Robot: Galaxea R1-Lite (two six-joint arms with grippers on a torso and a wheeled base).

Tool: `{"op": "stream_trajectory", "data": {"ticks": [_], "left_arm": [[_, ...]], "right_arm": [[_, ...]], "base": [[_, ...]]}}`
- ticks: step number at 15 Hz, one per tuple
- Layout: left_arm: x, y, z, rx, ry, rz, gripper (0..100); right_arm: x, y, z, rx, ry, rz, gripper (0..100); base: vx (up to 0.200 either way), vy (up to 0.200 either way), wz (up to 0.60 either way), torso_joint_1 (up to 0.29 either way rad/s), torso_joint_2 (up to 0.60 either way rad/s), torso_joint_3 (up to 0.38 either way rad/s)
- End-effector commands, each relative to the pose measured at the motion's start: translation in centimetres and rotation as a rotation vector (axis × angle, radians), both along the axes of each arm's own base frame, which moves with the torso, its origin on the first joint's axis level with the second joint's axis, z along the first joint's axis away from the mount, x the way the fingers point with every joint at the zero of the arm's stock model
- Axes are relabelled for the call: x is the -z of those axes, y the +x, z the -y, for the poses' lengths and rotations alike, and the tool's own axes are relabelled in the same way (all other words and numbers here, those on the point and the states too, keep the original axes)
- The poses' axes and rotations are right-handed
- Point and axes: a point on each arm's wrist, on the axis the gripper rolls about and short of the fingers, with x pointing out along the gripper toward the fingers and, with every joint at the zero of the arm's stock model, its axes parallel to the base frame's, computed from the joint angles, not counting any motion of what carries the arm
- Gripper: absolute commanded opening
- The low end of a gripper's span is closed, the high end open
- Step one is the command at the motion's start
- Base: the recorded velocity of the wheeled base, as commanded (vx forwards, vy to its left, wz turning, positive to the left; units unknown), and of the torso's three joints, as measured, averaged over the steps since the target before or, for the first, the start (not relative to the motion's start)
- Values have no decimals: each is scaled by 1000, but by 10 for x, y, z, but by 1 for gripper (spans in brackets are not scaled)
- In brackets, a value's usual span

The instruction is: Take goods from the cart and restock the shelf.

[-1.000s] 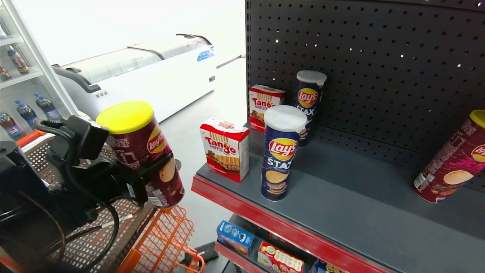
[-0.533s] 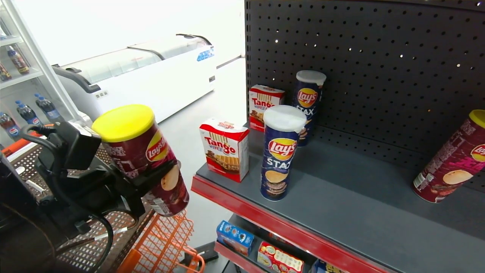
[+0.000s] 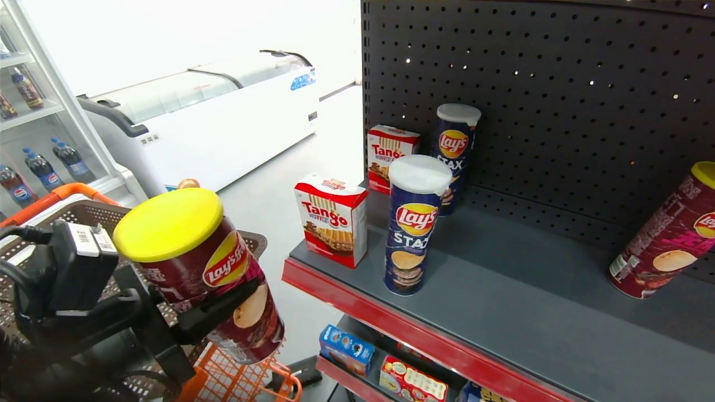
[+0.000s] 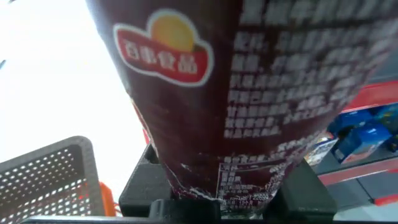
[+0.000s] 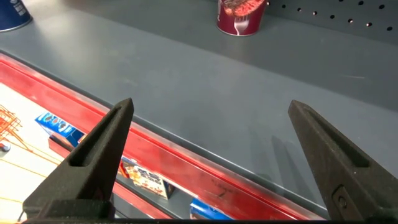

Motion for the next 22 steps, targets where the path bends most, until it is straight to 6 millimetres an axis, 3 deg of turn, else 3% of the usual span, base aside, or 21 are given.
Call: {"op": "stream_trajectory", "data": {"ticks": [1, 8, 22], "left_arm": [[-3, -8, 3, 36, -10, 22, 0], [5, -20, 10, 155, 0, -2, 0], [4, -22, 12, 268, -1, -1, 0]], "right_arm": [[0, 0, 0, 0, 0, 1, 100], [0, 0, 0, 0, 0, 1, 100], [0, 0, 0, 1, 0, 1, 100]], "base": [[0, 0, 0, 0, 0, 0], [0, 0, 0, 0, 0, 0], [0, 0, -600, 2, 2, 1]]}}
